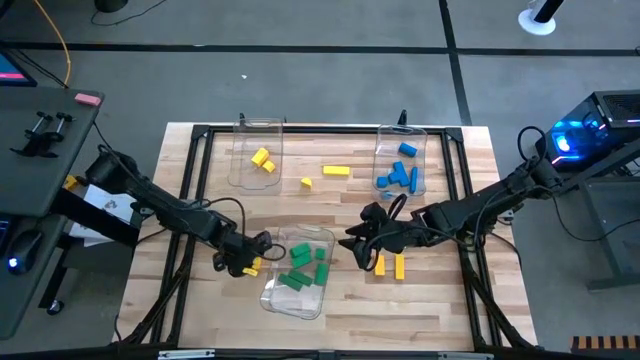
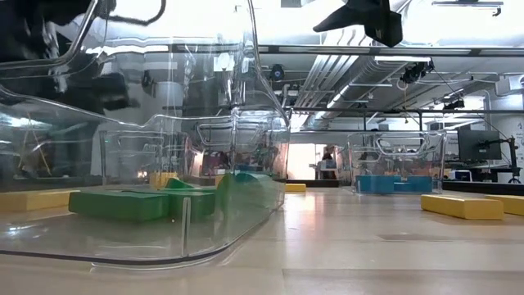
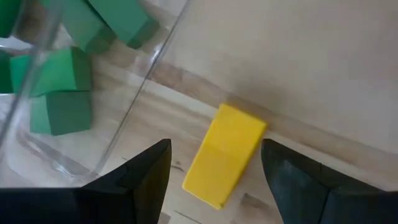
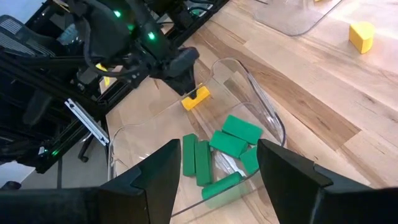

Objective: Sort blocks
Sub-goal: Put the yellow block into the top left transparent bin

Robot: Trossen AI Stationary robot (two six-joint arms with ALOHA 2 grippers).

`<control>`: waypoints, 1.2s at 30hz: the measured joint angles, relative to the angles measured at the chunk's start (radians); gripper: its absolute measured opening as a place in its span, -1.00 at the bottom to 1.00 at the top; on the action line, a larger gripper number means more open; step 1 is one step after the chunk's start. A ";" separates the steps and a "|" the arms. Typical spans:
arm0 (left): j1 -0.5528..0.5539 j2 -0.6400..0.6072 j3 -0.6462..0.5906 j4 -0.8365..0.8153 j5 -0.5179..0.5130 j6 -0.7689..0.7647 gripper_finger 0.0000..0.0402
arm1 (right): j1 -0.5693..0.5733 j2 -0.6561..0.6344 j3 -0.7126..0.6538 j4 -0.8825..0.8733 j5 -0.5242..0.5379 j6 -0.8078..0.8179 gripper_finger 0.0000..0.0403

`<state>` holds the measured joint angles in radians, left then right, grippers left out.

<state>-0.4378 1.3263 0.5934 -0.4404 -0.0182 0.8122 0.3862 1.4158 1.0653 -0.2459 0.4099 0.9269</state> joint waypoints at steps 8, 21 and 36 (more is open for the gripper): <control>0.006 0.100 0.005 0.005 0.017 0.091 0.17 | 0.000 0.000 0.000 -0.001 0.000 0.011 0.03; 0.069 0.139 0.006 -0.050 0.119 -0.100 -0.48 | 0.000 0.000 0.000 0.000 0.000 0.016 0.03; 0.292 -0.248 0.173 -0.319 -0.199 -0.453 -0.62 | 0.000 0.000 0.000 0.011 0.000 0.009 0.03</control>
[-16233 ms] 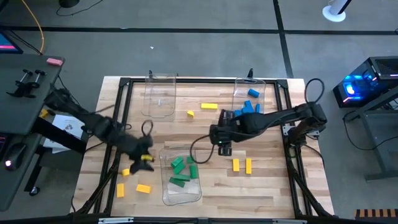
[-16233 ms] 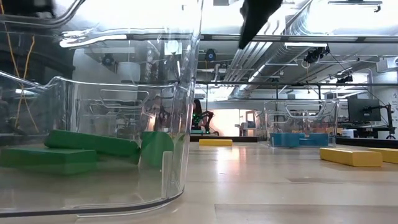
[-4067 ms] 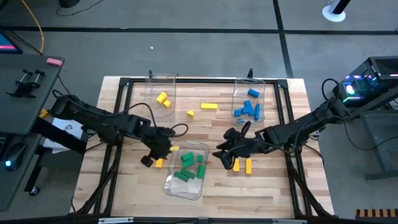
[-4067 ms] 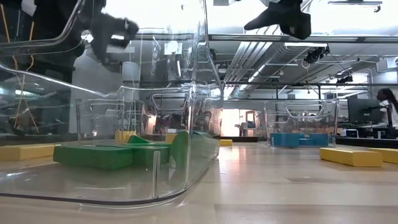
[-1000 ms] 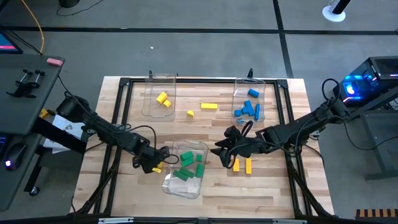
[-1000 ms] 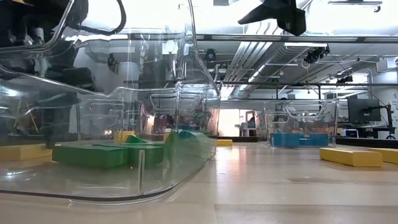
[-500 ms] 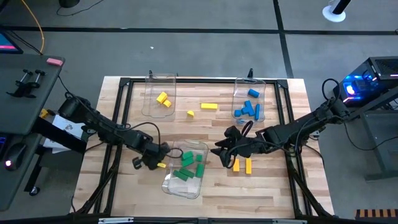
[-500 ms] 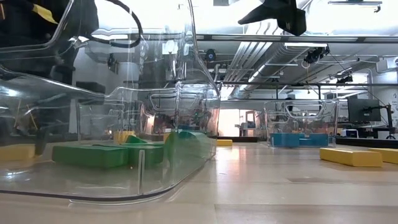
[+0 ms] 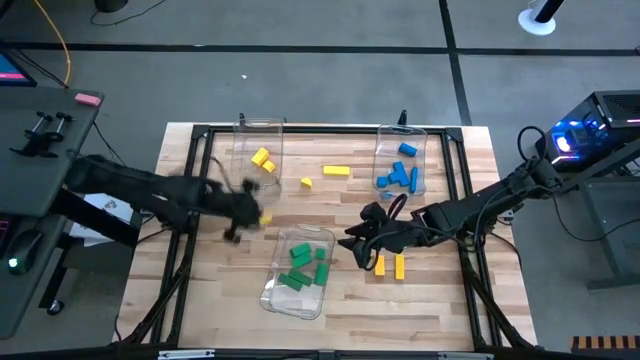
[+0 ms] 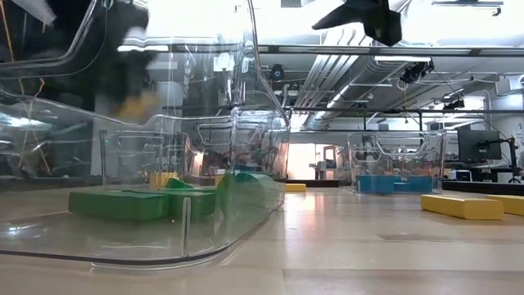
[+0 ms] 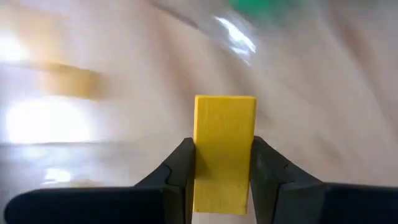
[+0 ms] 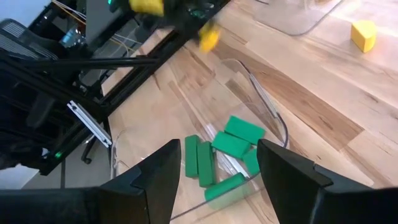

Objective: Sort blocks
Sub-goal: Put the yellow block into the top left transparent bin

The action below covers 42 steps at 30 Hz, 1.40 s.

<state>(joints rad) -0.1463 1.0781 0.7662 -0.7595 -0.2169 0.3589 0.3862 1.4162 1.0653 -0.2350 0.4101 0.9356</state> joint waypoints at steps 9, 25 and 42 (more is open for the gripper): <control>0.431 -0.075 0.040 0.264 -0.155 -0.118 -0.62 | 0.000 0.000 0.000 0.024 0.043 -0.002 0.03; 0.670 0.307 0.156 0.107 -0.004 -0.439 0.08 | -0.020 0.000 0.000 0.041 0.051 -0.002 0.03; 0.512 0.110 0.296 0.195 0.413 -0.667 0.34 | 0.101 0.004 0.001 -0.290 -0.198 0.368 0.03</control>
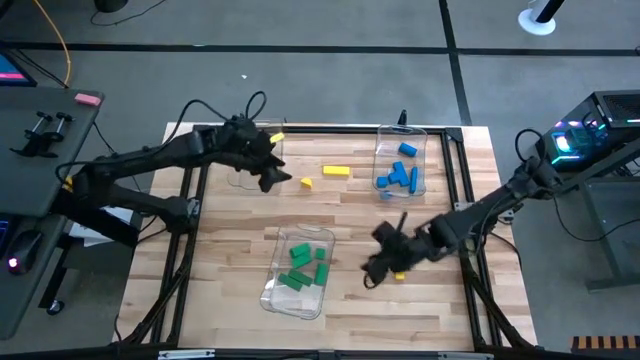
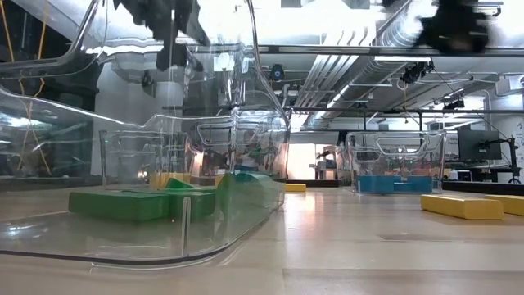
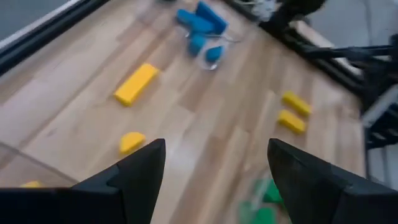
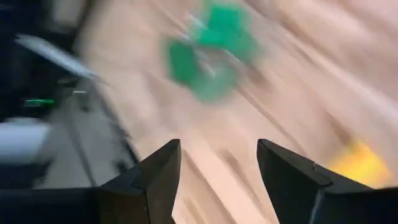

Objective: Sort blocks
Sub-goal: Put the yellow block into the top left transparent bin

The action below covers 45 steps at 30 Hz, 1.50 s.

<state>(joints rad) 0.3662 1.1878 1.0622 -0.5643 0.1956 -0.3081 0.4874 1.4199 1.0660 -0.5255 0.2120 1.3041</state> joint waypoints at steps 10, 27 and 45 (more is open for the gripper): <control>-0.155 -0.034 0.000 0.098 -0.127 -0.132 0.34 | 0.050 0.187 -0.001 -0.218 -0.036 0.570 0.03; -0.172 -0.034 0.000 0.100 -0.123 -0.145 0.35 | -0.043 0.341 -0.001 -0.254 -0.113 0.599 0.03; -0.198 -0.105 -0.001 0.171 0.023 -0.136 0.35 | -0.056 0.358 0.079 -0.295 0.029 0.432 -0.40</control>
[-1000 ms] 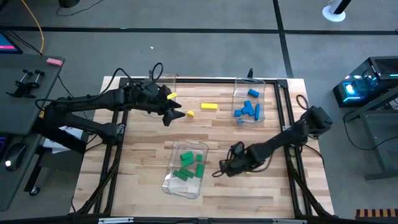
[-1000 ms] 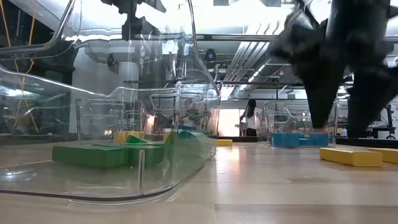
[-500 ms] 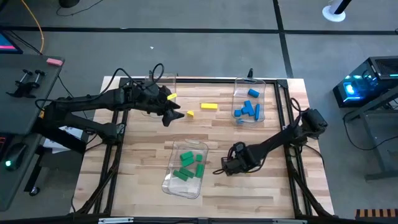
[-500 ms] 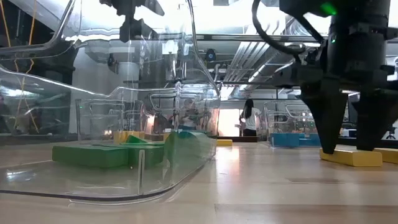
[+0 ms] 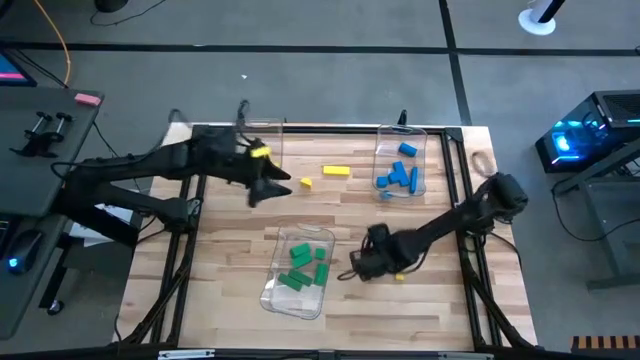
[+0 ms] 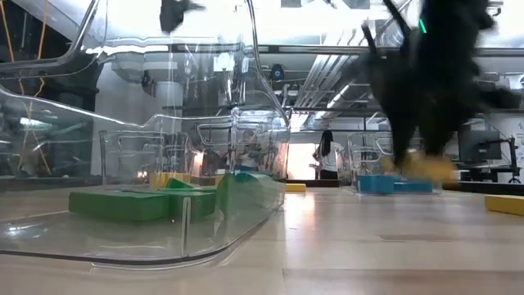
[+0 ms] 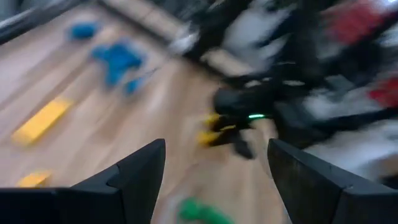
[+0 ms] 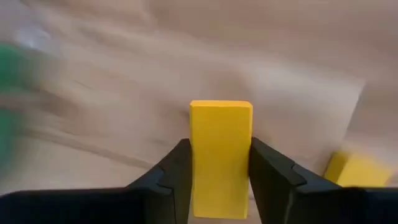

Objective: Sort blocks
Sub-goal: Put the yellow block into the top left transparent bin

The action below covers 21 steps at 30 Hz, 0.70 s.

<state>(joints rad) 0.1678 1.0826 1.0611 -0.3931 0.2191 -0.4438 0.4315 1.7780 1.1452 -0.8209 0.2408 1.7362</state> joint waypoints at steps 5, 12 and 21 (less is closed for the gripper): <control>-0.024 -0.146 0.000 0.143 0.041 0.033 0.35 | -0.109 -0.062 0.110 -0.010 0.176 -0.267 -0.40; -0.027 -0.329 0.000 0.152 -0.063 0.045 0.35 | -0.354 0.008 0.269 0.467 0.116 -0.822 -0.40; -0.033 -0.394 0.000 0.116 -0.190 0.027 0.35 | -0.524 0.310 0.600 0.738 -0.080 -1.058 -0.40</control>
<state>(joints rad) 0.1352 0.6888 1.0615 -0.2772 0.0287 -0.4167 -0.0922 2.0883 1.7447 -0.0824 0.1606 0.6779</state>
